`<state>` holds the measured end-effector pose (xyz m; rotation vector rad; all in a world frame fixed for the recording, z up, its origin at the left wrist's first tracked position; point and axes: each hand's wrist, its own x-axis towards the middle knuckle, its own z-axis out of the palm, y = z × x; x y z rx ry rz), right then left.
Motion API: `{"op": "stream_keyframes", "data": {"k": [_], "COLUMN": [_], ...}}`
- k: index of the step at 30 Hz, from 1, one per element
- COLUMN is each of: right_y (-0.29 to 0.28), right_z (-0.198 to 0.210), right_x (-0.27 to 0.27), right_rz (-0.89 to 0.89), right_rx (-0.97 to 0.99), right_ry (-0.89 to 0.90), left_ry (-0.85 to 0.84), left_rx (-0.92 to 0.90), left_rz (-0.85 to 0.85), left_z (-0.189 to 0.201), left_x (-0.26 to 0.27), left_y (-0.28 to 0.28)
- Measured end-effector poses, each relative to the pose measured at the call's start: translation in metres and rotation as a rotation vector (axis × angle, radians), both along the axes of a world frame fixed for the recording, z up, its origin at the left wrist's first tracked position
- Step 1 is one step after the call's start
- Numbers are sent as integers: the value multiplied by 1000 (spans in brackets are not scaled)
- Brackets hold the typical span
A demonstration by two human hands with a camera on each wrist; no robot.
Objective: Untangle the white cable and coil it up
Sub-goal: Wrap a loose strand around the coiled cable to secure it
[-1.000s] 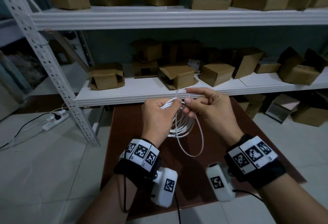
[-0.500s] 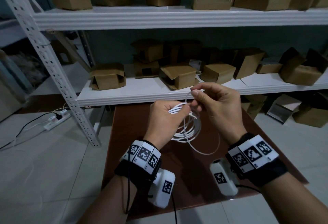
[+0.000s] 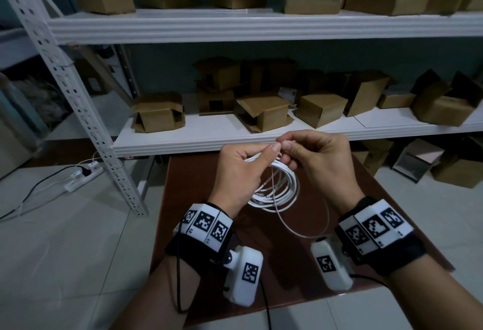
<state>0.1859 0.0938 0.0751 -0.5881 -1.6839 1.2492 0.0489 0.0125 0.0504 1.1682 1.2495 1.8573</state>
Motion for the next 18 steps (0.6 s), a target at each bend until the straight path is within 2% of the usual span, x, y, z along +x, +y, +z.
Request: {"op": "stream_keyframes", "data": {"k": [5, 10, 18], "right_y": [-1, -2, 1], "right_z": [-1, -2, 2], "right_x": [-1, -2, -3], "right_rz": [26, 71, 191], "right_rx": [-10, -46, -300], "right_ry": [-3, -9, 144], "left_ry": [-88, -80, -17], "left_rx": [-38, -58, -70], "left_rz": [-7, 38, 208], "left_z": [4, 9, 5], "left_x": [1, 0, -4], "left_y": [-4, -6, 0]}}
